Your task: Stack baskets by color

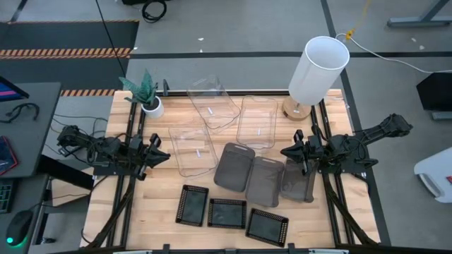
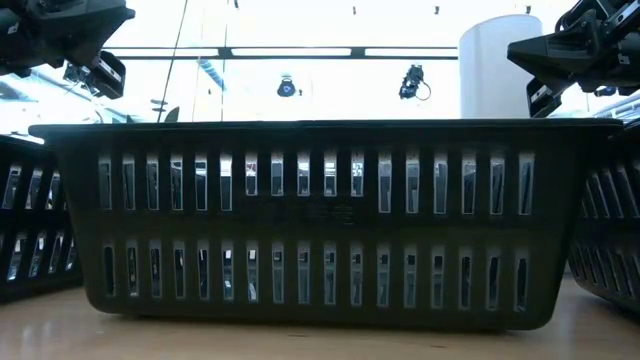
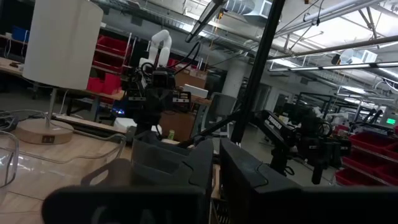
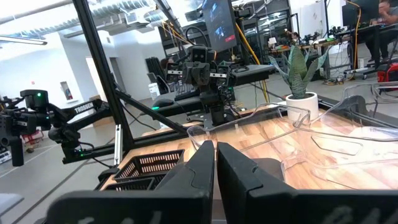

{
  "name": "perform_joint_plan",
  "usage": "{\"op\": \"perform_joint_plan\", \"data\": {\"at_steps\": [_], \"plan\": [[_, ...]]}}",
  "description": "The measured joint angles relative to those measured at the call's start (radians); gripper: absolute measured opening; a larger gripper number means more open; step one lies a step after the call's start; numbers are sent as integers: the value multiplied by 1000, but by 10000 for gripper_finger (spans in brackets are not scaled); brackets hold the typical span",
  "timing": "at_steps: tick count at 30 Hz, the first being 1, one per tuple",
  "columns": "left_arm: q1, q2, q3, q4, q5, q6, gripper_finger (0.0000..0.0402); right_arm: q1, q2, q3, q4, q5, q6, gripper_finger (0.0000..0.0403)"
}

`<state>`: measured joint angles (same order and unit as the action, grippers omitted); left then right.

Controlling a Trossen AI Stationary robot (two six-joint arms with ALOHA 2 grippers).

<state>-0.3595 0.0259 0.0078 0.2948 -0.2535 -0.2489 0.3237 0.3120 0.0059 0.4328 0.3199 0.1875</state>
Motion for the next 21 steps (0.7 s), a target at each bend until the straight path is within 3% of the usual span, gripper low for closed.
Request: {"op": "perform_joint_plan", "data": {"at_steps": [21], "plan": [[0, 0, 0, 0, 0, 0, 27, 0, 0, 0, 28, 0, 16, 23]]}}
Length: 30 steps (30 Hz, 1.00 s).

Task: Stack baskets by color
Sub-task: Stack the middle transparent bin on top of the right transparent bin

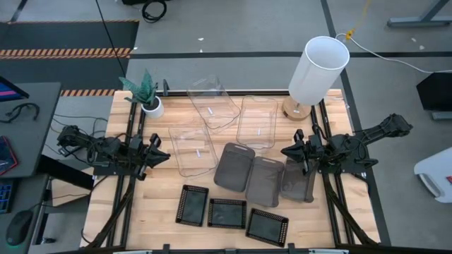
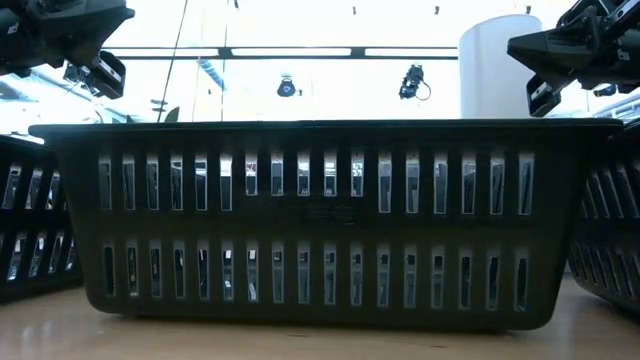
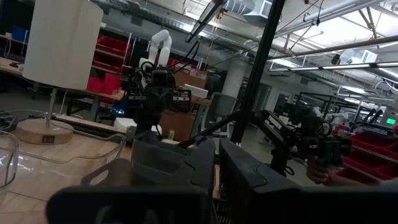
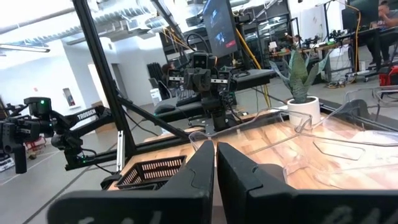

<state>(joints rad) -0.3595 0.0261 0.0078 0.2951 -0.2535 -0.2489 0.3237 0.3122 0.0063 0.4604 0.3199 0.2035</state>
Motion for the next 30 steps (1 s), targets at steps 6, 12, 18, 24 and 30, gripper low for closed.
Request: {"op": "perform_joint_plan", "data": {"at_steps": [6, 12, 18, 24, 30], "plan": [[0, 0, 0, 0, 0, 0, 28, 0, 0, 0, 15, 0, 108, 23], [0, 0, 0, 0, 0, 0, 35, -35, 42, 0, -23, 63, 212, 23], [0, 0, 0, 0, 0, 0, 29, -154, 119, 22, -56, -66, 248, 23], [0, 0, 0, 0, 0, 0, 33, -267, 239, 170, -152, -163, 193, 23], [0, 0, 0, 0, 0, 0, 33, -341, 377, 318, -263, -164, 80, 23]]}}
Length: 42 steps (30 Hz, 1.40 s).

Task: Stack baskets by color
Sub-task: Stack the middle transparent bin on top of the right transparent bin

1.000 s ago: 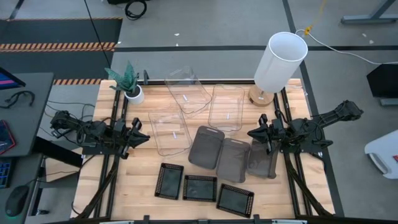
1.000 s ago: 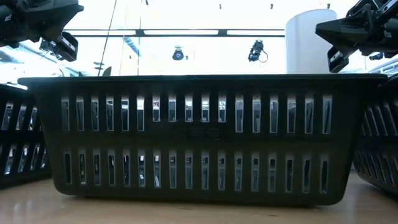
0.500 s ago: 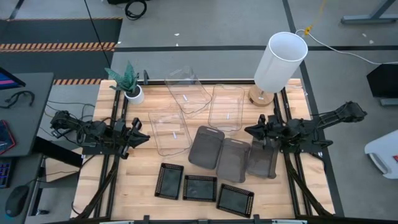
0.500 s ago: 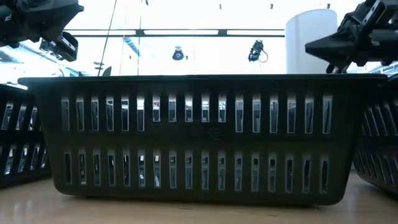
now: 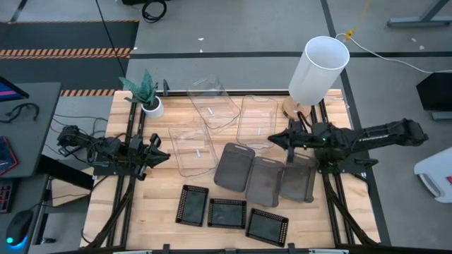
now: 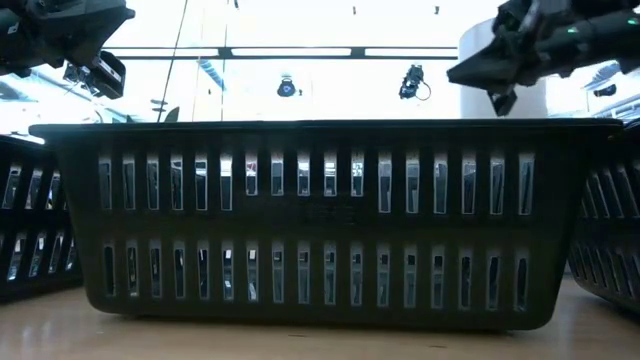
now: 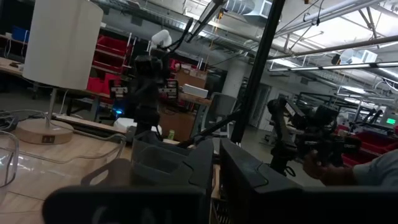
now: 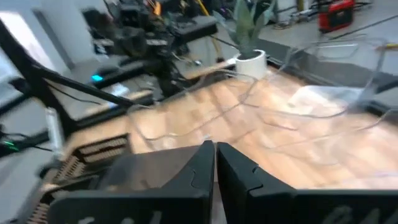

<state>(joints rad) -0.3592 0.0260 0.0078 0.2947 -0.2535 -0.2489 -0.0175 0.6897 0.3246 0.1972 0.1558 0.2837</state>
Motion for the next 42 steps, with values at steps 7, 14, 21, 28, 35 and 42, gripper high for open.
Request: {"op": "perform_joint_plan", "data": {"at_steps": [7, 14, 21, 28, 35, 42], "plan": [[0, 0, 0, 0, 0, 0, 27, -89, 206, 31, 108, 11, -101, 23], [0, 0, 0, 0, 0, 0, 36, -119, 431, 122, 125, -22, -130, 28], [0, 0, 0, 0, 0, 0, 28, -114, 584, 296, -9, -27, -226, 50], [0, 0, 0, 0, 0, 0, 26, -113, 699, 481, -234, -26, -305, 96], [0, 0, 0, 0, 0, 0, 34, -125, 820, 671, -398, -16, -433, 130], [0, 0, 0, 0, 0, 0, 33, -156, 958, 907, -576, 11, -569, 132]]}}
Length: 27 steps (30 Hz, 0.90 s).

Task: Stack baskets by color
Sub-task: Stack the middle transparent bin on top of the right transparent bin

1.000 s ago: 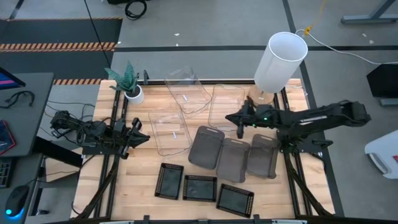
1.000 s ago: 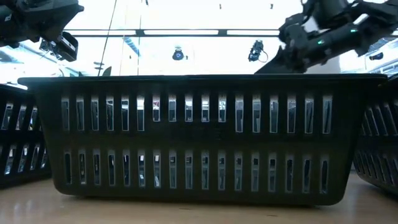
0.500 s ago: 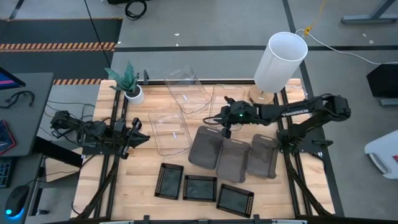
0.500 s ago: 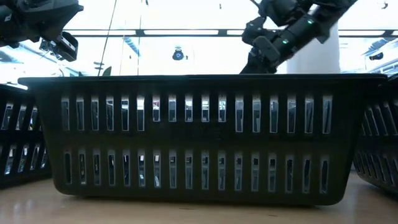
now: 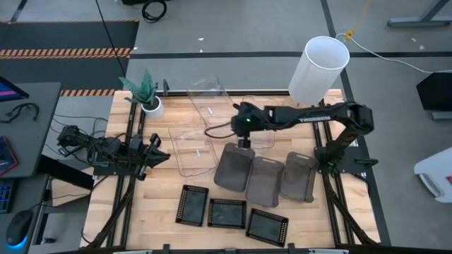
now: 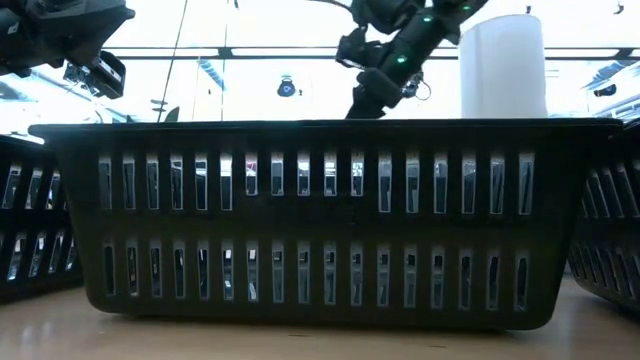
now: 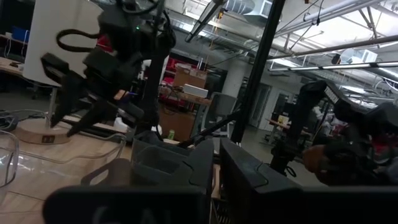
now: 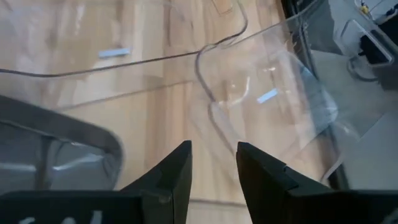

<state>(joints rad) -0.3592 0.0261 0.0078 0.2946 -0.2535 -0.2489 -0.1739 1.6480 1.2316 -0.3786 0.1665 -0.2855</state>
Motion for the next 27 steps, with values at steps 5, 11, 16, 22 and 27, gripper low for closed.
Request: {"op": "perform_joint_plan", "data": {"at_steps": [5, 11, 16, 22, 27], "plan": [[0, 0, 0, 1, 0, 0, 28, -9, 67, 96, -50, 0, -31, 133], [0, 0, 0, 1, 0, 0, 35, -9, 88, 192, -156, 7, -68, 150], [0, 0, 0, 0, 0, 0, 34, -9, 81, 275, -269, -18, -74, 159], [0, 0, 0, 1, 0, 0, 29, -9, 81, 373, -432, -30, -74, 160], [0, 0, 0, 0, 0, 0, 36, -13, 81, 395, -427, -28, -77, 160]]}}
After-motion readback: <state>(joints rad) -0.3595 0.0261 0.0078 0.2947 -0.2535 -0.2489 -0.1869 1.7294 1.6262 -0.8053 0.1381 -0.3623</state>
